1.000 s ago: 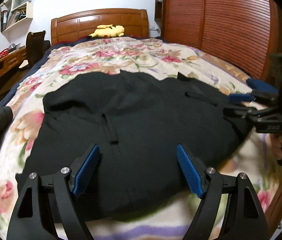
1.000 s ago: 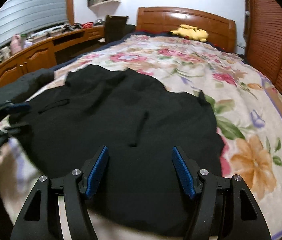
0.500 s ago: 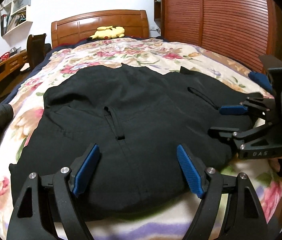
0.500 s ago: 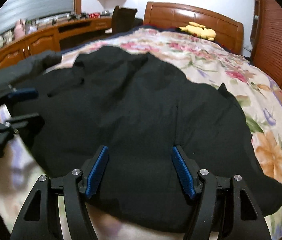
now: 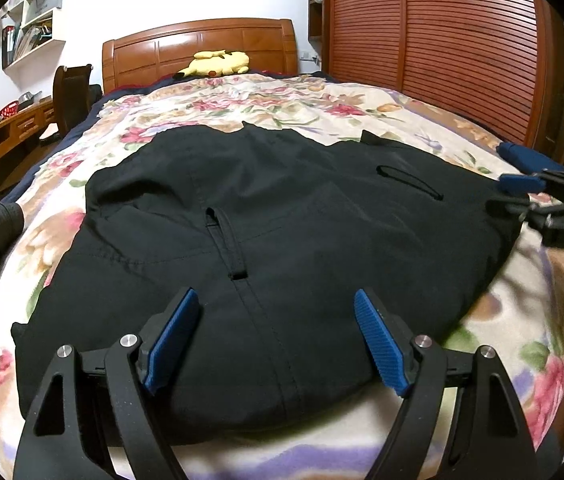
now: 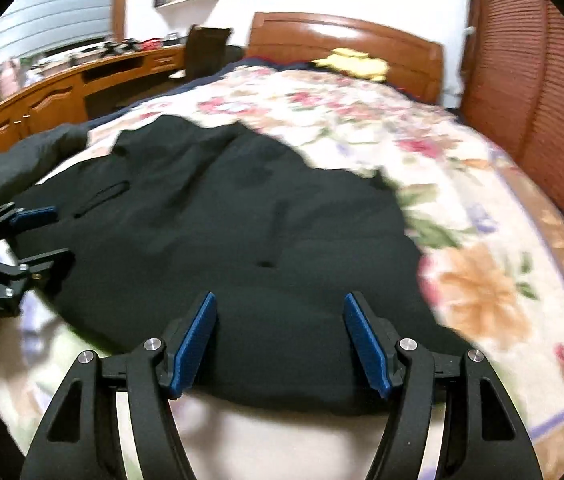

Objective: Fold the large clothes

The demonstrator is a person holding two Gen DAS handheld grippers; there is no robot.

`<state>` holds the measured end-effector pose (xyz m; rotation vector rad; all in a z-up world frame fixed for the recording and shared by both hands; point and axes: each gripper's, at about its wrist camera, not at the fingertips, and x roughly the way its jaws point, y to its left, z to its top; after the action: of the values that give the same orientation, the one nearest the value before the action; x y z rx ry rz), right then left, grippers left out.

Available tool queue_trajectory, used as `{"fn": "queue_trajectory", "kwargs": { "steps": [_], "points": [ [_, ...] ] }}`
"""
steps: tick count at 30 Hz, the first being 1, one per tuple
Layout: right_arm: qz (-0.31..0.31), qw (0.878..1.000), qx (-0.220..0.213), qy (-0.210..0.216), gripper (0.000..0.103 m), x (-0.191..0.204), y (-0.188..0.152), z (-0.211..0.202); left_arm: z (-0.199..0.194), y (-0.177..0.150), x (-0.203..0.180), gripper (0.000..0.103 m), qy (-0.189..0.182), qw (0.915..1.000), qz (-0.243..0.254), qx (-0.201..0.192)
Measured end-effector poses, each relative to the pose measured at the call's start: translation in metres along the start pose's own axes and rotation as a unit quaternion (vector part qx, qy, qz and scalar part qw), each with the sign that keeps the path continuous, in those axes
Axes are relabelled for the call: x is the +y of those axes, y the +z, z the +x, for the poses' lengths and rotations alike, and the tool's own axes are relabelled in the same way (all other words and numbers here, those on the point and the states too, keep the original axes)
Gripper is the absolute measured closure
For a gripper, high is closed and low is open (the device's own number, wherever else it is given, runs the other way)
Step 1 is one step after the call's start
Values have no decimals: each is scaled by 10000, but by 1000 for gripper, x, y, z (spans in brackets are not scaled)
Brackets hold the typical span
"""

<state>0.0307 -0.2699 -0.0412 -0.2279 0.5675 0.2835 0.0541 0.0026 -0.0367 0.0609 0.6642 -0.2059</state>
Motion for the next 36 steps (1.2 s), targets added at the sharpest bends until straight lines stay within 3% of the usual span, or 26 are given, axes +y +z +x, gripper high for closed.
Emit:
{"fn": "queue_trajectory", "kwargs": {
  "steps": [8, 18, 24, 28, 36],
  "points": [
    [899, 9953, 154, -321, 35, -50, -16, -15, 0, 0, 2, 22, -53, 10000, -41, 13],
    [956, 9937, 493, -298, 35, -53, -26, 5, -1, 0, 2, 22, -35, 10000, -22, -9],
    [974, 9941, 387, -276, 35, -54, -26, 0, -18, 5, 3, 22, -59, 9994, -134, -325],
    [1059, 9940, 180, -191, 35, -57, -22, -5, -25, 10, -6, 22, -344, 9978, -297, -482],
    [1136, 9934, 118, -110, 31, -57, -15, 1, -7, 19, -37, 22, -451, 9985, -29, -312]
  ]
}}
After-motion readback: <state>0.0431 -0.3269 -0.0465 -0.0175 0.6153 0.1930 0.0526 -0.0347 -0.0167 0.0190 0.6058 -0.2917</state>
